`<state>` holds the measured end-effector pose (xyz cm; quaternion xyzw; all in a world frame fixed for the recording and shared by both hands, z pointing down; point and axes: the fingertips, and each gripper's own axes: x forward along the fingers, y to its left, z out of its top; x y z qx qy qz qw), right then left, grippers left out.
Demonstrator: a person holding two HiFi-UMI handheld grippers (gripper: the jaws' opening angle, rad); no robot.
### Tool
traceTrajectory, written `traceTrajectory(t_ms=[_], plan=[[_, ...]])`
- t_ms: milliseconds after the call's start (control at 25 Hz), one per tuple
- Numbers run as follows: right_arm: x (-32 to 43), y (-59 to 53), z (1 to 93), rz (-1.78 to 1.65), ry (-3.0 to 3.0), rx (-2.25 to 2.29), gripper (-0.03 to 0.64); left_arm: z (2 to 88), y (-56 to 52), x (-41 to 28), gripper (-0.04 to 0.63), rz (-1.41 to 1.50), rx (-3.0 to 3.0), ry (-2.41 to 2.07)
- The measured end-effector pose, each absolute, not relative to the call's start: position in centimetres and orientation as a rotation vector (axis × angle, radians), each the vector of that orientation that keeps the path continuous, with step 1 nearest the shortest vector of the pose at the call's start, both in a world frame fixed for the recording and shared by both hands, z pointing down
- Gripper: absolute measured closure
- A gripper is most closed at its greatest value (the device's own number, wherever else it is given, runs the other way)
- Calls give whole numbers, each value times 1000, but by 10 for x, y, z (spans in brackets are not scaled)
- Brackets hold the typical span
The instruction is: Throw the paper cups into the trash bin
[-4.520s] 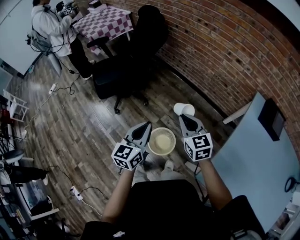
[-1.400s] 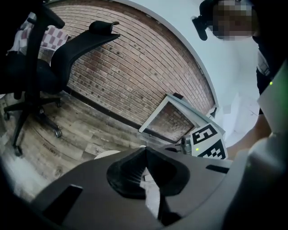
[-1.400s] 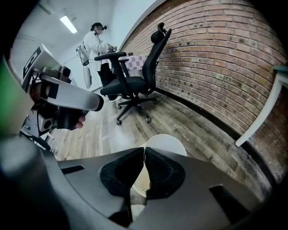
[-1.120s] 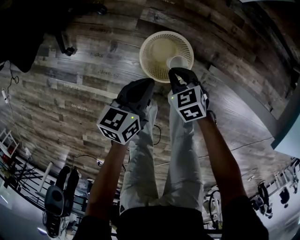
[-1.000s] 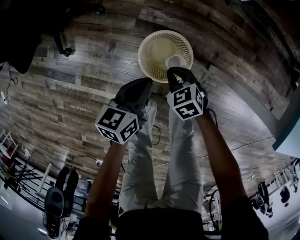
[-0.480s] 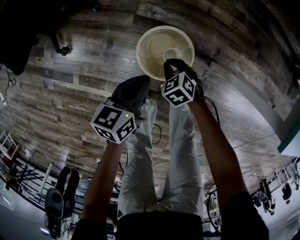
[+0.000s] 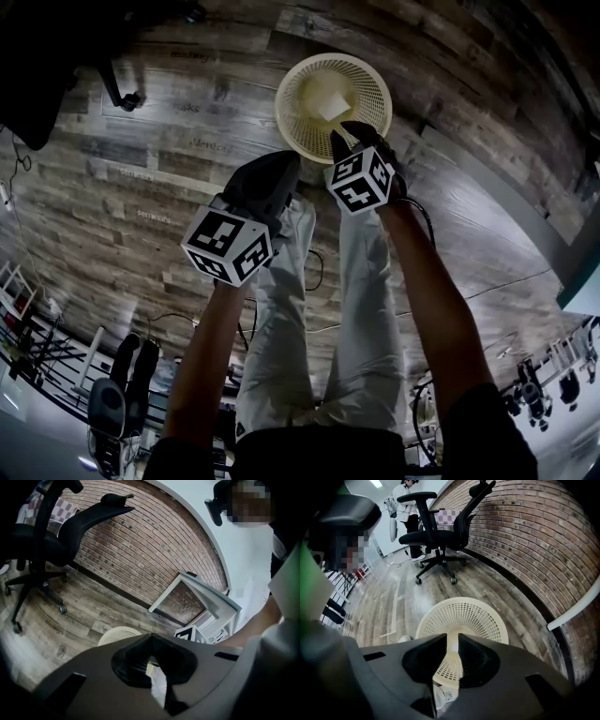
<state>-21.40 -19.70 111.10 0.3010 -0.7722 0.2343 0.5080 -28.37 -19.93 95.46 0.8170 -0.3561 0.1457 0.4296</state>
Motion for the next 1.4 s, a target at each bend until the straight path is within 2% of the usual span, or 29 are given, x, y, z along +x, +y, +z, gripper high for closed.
traceTrajectory(t_ms=[600,760,1000,1200,1400], plan=[[-187,-195,1038,675,-1889,953,565,926,-204,-296,591,364,2018,-929],[-184,-200,1011,654,-1923,961,593,913,-210,-293,591,384,2042,-915],[-186,-211,951,619,-1985,988,609,874,-226,-283,591,376,2090,-915],[-194,-219,887,628,-2035,1022,611,835,-227,-270,591,519,2213,-894],[-202,-226,834,626,-2092,1053,611,794,-234,-262,591,473,2244,-873]])
